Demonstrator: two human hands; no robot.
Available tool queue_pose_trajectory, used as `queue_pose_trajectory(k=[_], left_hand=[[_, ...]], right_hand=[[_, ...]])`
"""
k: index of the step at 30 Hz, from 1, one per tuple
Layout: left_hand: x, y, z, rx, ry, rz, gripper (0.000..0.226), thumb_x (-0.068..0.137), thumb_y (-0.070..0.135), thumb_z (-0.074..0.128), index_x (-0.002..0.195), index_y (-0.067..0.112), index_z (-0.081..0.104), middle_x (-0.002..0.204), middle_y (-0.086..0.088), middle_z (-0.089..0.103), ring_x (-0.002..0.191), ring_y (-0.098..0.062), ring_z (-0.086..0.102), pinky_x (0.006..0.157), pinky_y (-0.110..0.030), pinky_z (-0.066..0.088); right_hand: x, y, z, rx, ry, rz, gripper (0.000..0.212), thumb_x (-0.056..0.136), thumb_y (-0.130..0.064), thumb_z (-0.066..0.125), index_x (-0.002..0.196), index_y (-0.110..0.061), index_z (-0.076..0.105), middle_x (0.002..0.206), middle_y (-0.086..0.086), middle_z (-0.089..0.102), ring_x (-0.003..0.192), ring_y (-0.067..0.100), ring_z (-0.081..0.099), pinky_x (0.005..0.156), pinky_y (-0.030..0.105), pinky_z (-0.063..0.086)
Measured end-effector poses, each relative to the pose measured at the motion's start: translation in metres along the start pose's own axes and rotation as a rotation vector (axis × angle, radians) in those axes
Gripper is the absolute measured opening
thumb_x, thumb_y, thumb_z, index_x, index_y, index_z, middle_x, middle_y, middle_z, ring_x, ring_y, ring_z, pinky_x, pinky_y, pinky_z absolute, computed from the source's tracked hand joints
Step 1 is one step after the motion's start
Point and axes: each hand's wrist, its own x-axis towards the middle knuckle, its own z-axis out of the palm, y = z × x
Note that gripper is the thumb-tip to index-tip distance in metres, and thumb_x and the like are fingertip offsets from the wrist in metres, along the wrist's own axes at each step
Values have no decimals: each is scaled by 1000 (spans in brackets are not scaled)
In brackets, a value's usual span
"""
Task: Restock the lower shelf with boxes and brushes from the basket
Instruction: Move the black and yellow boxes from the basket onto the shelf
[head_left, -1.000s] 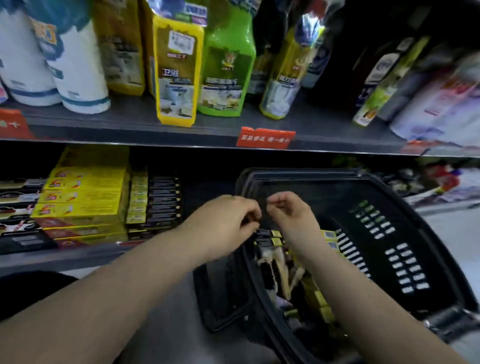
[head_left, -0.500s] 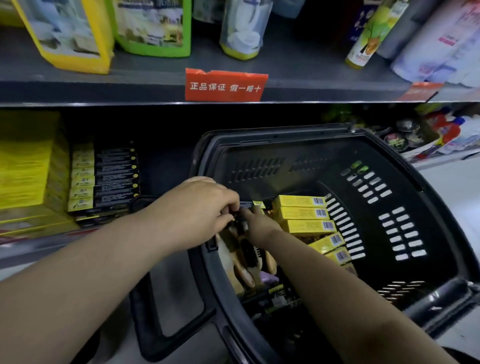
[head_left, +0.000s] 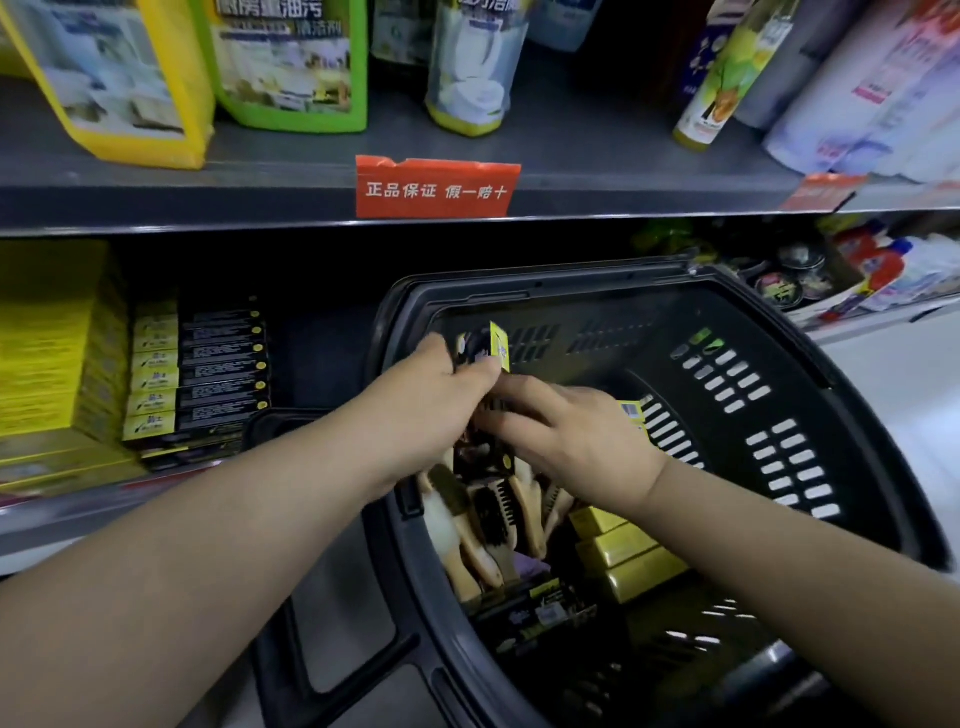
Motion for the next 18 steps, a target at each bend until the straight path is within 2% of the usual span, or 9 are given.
queue_pose_trajectory(k=[2, 4, 6, 7, 8, 10, 13, 16, 18], left_hand=[[-2, -1, 4, -244, -55, -125, 53, 86, 50, 54, 119, 8, 53, 118, -5, 61, 109, -21, 58, 97, -42, 46], [-6, 0, 8, -309, -26, -123, 40, 82, 44, 62, 102, 10, 61, 104, -13, 68, 97, -26, 65, 92, -46, 51], [-4, -1, 5, -263, 79, -81, 37, 81, 38, 62, 105, 9, 57, 101, -12, 67, 99, -28, 63, 91, -46, 50], [-3, 0, 1, -248, 130, -66, 38, 82, 38, 61, 108, 11, 52, 102, -8, 65, 101, -26, 60, 91, -43, 48], [-3, 2, -4, -251, 152, -61, 41, 80, 40, 60, 110, 15, 48, 103, -4, 63, 103, -24, 59, 92, -40, 47], [-5, 3, -13, -305, 137, -57, 47, 74, 43, 60, 113, 22, 45, 108, -2, 63, 105, -24, 60, 94, -44, 46], [-8, 1, -20, -309, 129, -32, 37, 79, 40, 61, 111, 25, 52, 108, -2, 65, 103, -24, 62, 93, -49, 48], [-8, -1, -23, -325, 134, -40, 19, 84, 35, 62, 101, 27, 57, 103, 0, 67, 99, -20, 64, 92, -48, 49], [-7, -3, -25, -331, 130, -39, 14, 85, 34, 61, 97, 30, 57, 100, 1, 68, 96, -18, 66, 90, -46, 51]], right_hand=[[-4, -11, -10, 32, 145, -58, 33, 83, -4, 58, 113, -16, 51, 122, 9, 49, 80, 27, 65, 56, 34, 53], [-3, -22, -10, 98, 234, -56, 37, 86, -2, 54, 119, -17, 46, 121, 6, 41, 89, 26, 63, 66, 34, 55], [1, -21, -2, 285, 298, 78, 47, 83, 2, 59, 123, -17, 43, 120, 5, 42, 101, 21, 57, 78, 29, 53], [4, -17, 4, 392, 285, 224, 48, 83, 2, 60, 124, -16, 41, 121, 5, 44, 103, 18, 57, 81, 27, 52], [6, -11, 12, 468, 213, 393, 47, 85, 0, 59, 125, -15, 40, 121, 6, 46, 103, 17, 58, 82, 27, 52], [8, 5, 36, 444, -112, 650, 42, 87, -6, 56, 126, -13, 42, 123, 7, 48, 102, 22, 60, 79, 30, 50], [13, 20, 88, 326, -560, 730, 51, 88, -3, 51, 135, -14, 37, 135, 8, 41, 114, 31, 54, 81, 32, 43], [19, 16, 136, 321, -719, 751, 62, 88, 1, 45, 144, -14, 24, 147, 9, 30, 124, 32, 48, 95, 37, 43], [20, 9, 161, 282, -724, 751, 57, 90, 1, 40, 142, -17, 25, 141, 8, 32, 118, 35, 51, 90, 45, 47]])
